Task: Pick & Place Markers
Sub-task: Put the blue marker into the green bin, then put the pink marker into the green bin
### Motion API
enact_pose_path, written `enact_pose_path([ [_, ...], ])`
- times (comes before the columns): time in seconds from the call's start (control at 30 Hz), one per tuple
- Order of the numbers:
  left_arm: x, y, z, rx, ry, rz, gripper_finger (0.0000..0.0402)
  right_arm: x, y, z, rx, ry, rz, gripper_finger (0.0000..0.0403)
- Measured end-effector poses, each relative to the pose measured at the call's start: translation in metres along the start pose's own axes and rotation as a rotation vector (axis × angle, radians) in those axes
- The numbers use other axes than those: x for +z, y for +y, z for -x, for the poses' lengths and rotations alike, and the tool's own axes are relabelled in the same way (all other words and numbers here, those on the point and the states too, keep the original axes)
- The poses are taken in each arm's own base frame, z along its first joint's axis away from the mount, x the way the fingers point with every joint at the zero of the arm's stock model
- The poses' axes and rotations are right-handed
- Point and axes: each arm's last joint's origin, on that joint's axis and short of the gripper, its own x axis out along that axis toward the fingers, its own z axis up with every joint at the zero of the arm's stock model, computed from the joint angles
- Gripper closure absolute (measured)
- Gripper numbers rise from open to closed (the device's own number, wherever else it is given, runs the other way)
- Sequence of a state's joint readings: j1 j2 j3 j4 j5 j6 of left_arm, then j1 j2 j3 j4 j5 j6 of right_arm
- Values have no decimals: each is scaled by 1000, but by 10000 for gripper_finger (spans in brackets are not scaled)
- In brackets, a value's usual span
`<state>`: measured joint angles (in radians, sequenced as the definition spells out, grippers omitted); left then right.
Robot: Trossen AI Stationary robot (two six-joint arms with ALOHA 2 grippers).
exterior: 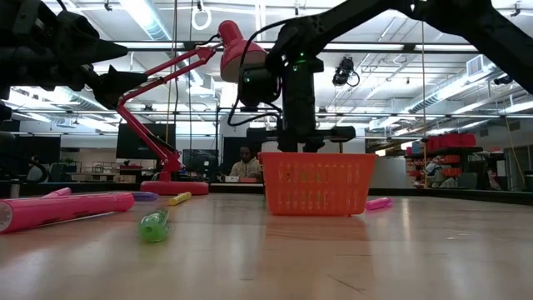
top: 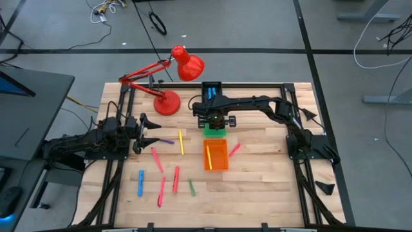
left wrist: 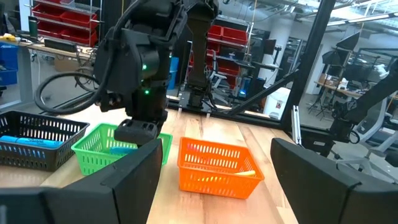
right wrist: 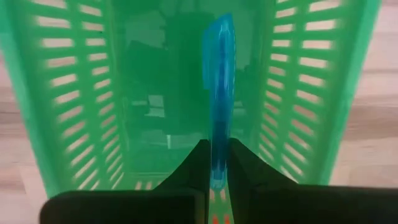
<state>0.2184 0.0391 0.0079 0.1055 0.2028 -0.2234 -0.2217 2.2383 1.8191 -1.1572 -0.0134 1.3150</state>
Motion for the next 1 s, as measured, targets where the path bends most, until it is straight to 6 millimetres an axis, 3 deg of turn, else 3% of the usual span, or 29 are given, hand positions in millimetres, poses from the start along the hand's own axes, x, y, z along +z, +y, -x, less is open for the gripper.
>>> enact_pose_path([
  [0.2, 0, 0, 0, -1, 0, 0, 94, 2, 0, 0, 3, -10, 0, 357],
  [0.63, 0, 0, 0, -1, 0, 0, 94, 4, 0, 0, 2, -23, 10, 250],
  [1.0, 0, 0, 0, -1, 0, 0, 94, 2, -7, 31, 70, -32, 6, 249],
])
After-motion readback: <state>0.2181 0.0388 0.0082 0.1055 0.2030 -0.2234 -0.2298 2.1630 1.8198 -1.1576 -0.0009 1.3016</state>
